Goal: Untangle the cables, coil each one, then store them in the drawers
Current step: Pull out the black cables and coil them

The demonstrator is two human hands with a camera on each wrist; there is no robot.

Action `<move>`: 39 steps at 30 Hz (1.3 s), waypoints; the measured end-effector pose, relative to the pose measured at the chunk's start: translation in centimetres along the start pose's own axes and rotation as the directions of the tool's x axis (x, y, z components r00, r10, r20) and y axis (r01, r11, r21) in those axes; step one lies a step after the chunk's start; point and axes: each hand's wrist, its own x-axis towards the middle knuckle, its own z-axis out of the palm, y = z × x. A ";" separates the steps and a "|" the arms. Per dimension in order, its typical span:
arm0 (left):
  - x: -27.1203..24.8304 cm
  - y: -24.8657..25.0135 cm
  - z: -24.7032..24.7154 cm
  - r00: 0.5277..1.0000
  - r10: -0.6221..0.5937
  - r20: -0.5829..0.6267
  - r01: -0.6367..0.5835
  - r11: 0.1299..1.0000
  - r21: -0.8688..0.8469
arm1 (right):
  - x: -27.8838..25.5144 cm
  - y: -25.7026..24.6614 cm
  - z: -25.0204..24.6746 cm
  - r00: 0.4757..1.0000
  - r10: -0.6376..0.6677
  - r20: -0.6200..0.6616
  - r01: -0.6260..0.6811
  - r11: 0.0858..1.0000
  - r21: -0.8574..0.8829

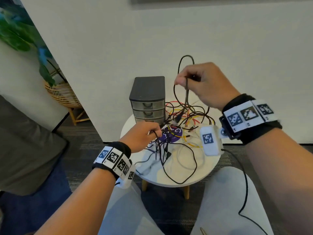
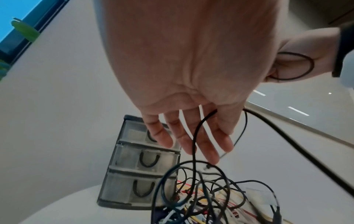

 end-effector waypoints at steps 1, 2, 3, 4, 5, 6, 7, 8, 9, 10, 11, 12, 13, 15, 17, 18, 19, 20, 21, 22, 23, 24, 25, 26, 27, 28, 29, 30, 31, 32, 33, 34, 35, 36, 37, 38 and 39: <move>0.0 0.0 0.0 1.000 0.000 -0.006 0.000 1.000 -0.016 | 0.2 0.0 -0.4 1.000 0.006 -0.017 -0.006 1.000 0.003; 0.2 0.1 0.0 1.000 -0.003 -0.013 0.003 0.999 -0.032 | 0.3 0.2 -0.8 1.000 0.015 -0.023 -0.015 1.000 0.000; 0.3 0.1 0.0 1.000 -0.008 -0.016 0.007 0.999 -0.043 | 0.3 0.4 -1.1 0.999 0.029 -0.019 -0.029 1.000 0.001; 0.4 0.3 0.1 1.000 -0.009 -0.014 0.008 0.999 -0.042 | 0.3 0.7 -1.3 0.999 0.051 -0.008 -0.051 0.999 0.009; 0.6 0.4 0.3 1.000 -0.009 -0.007 0.009 1.000 -0.026 | 0.2 0.9 -1.5 0.997 0.071 0.006 -0.072 0.997 0.020; 0.7 0.6 0.5 1.000 -0.013 0.003 0.013 1.000 -0.003 | 0.1 1.3 -1.6 0.996 0.091 0.018 -0.092 0.995 0.028; 0.8 0.7 0.7 1.000 -0.024 0.015 0.024 1.000 0.017 | 0.1 1.7 -1.7 0.994 0.107 0.024 -0.107 0.994 0.033; 0.8 0.7 1.0 0.999 -0.040 0.023 0.040 0.999 0.032 | 0.1 2.1 -1.7 0.993 0.118 0.021 -0.119 0.992 0.038; 0.9 0.6 1.3 0.998 -0.056 0.025 0.055 0.997 0.044 | 0.2 2.5 -1.7 0.992 0.125 0.010 -0.126 0.991 0.047; 0.9 0.4 1.6 0.997 -0.072 0.023 0.070 0.996 0.057 | 0.3 2.9 -1.7 0.992 0.129 -0.003 -0.129 0.990 0.062; 0.9 0.1 2.0 0.996 -0.091 0.024 0.089 0.993 0.072 | 0.4 3.2 -1.7 0.991 0.130 -0.016 -0.128 0.988 0.083; 1.0 -0.3 2.4 0.993 -0.118 0.030 0.115 0.990 0.088 | 0.6 3.6 -1.6 0.991 0.128 -0.025 -0.125 0.987 0.104; 1.0 -0.7 2.9 0.987 -0.153 0.044 0.148 0.984 0.099 | 0.8 4.0 -1.6 0.992 0.126 -0.027 -0.121 0.985 0.125; 0.9 -1.2 3.8 0.972 -0.219 0.090 0.212 0.974 0.079 | 1.3 4.6 -1.2 0.992 0.123 -0.017 -0.119 0.981 0.154; 0.7 -1.4 4.4 0.962 -0.243 0.128 0.242 0.970 0.022 | 1.7 5.5 -0.7 0.991 0.136 0.006 -0.135 0.979 0.153; 0.6 -1.4 4.7 0.960 -0.244 0.141 0.246 0.969 -0.003 | 1.7 5.9 -0.3 0.987 0.159 0.034 -0.162 0.979 0.126; 0.5 -1.3 5.0 0.958 -0.242 0.152 0.247 0.969 -0.016 | 1.7 6.7 0.2 0.976 0.203 0.082 -0.209 0.976 0.068; 0.4 -1.3 5.2 0.955 -0.246 0.168 0.253 0.967 -0.018 | 1.4 7.6 0.9 0.952 0.262 0.155 -0.262 0.965 -0.024; 0.4 -1.2 5.5 0.949 -0.256 0.185 0.264 0.964 -0.017 | 1.0 8.8 1.7 0.911 0.339 0.236 -0.314 0.940 -0.137; 0.4 -1.2 5.8 0.941 -0.272 0.200 0.281 0.960 -0.017 | 0.4 10.0 2.6 0.860 0.412 0.302 -0.346 0.905 -0.249; 0.4 -1.3 6.1 0.935 -0.285 0.211 0.295 0.955 -0.016 | -0.4 11.2 3.5 0.815 0.474 0.335 -0.363 0.866 -0.344; 0.4 -1.4 6.4 0.931 -0.294 0.219 0.304 0.953 -0.012 | -1.2 12.3 4.3 0.783 0.517 0.346 -0.370 0.834 -0.410; 0.4 -1.5 6.7 0.929 -0.295 0.224 0.303 0.953 -0.002 | -2.0 13.2 5.1 0.763 0.546 0.346 -0.380 0.812 -0.444; 0.5 -1.5 6.9 0.927 -0.296 0.230 0.302 0.953 0.010 | -2.8 13.8 5.7 0.748 0.568 0.343 -0.395 0.797 -0.457; 0.6 -1.5 7.1 0.926 -0.295 0.236 0.300 0.954 0.018 | -3.5 14.2 6.2 0.741 0.583 0.335 -0.413 0.788 -0.457; 0.6 -1.5 7.1 0.925 -0.296 0.239 0.300 0.954 0.021 | -4.1 14.4 6.6 0.740 0.589 0.324 -0.429 0.785 -0.447; 0.7 -1.5 7.2 0.925 -0.296 0.239 0.300 0.954 0.019 | -4.4 14.6 7.0 0.750 0.589 0.302 -0.442 0.786 -0.433; 0.7 -1.4 7.2 0.926 -0.295 0.235 0.300 0.954 0.017 | -4.6 14.7 7.2 0.768 0.581 0.268 -0.453 0.790 -0.415; 0.7 -1.4 7.1 0.927 -0.295 0.231 0.300 0.954 0.015 | -4.8 14.8 7.4 0.787 0.575 0.222 -0.468 0.791 -0.393; 0.7 -1.4 7.1 0.927 -0.297 0.230 0.302 0.953 0.015 | -4.8 14.7 7.4 0.800 0.574 0.176 -0.484 0.790 -0.376; 0.7 -1.4 7.1 0.927 -0.297 0.231 0.302 0.953 0.014 | -4.7 14.5 7.3 0.804 0.580 0.132 -0.507 0.785 -0.357; 0.7 -1.4 7.1 0.927 -0.295 0.232 0.301 0.954 0.010 | -4.6 14.2 7.2 0.807 0.584 0.089 -0.528 0.781 -0.332; 0.7 -1.3 7.1 0.928 -0.292 0.232 0.299 0.954 0.004 | -4.5 13.8 7.1 0.810 0.585 0.049 -0.547 0.782 -0.298; 0.6 -1.2 7.1 0.928 -0.292 0.231 0.301 0.954 -0.002 | -4.4 13.3 6.9 0.814 0.580 0.015 -0.556 0.788 -0.263; 0.6 -1.2 7.0 0.927 -0.296 0.232 0.305 0.952 -0.006 | -4.2 12.8 6.9 0.820 0.572 -0.018 -0.560 0.797 -0.227; 0.5 -1.2 6.9 0.925 -0.299 0.235 0.309 0.951 -0.007 | -4.2 12.3 6.9 0.827 0.560 -0.054 -0.559 0.806 -0.194; 0.5 -1.1 6.8 0.922 -0.304 0.239 0.315 0.949 -0.006 | -4.1 11.7 6.9 0.833 0.546 -0.091 -0.553 0.816 -0.166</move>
